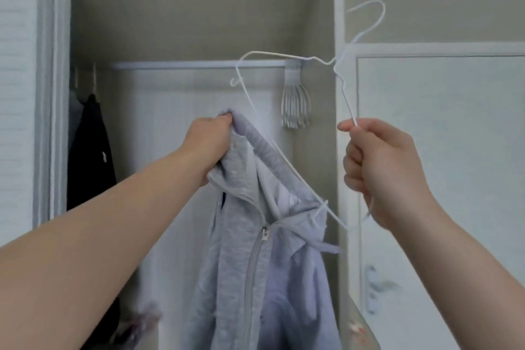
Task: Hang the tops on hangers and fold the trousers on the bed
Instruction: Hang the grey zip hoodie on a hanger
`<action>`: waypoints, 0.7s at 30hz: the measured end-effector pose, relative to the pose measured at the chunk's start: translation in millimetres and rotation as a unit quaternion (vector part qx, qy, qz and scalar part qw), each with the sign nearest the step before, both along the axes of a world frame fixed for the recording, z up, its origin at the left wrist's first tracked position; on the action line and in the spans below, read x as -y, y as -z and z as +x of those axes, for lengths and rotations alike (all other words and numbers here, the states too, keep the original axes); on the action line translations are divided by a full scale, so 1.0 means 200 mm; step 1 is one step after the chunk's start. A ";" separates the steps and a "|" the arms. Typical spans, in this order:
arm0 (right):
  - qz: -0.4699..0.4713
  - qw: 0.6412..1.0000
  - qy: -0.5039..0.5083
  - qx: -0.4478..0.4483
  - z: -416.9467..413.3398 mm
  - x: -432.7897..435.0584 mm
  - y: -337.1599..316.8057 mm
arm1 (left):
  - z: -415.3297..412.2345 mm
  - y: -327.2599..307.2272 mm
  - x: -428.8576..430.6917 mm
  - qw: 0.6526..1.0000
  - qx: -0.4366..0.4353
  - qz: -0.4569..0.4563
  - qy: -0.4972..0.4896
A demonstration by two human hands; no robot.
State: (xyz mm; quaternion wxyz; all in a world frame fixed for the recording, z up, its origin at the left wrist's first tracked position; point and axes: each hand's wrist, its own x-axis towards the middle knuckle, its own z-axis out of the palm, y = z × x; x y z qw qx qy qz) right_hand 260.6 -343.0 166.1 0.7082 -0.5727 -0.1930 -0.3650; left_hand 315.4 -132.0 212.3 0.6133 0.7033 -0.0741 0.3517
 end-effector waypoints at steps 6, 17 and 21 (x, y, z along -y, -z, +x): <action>0.077 0.995 -0.043 -0.052 -0.52 0.19 0.54 | -0.32 0.40 0.11 0.993 -0.098 0.031 0.054; -0.035 0.972 -0.054 -0.228 -0.85 0.41 1.07 | -0.74 1.22 0.18 0.933 -0.344 0.075 0.068; -0.068 0.963 -0.044 -0.256 -1.07 0.52 1.30 | -0.83 1.40 0.20 0.924 -0.368 0.079 0.065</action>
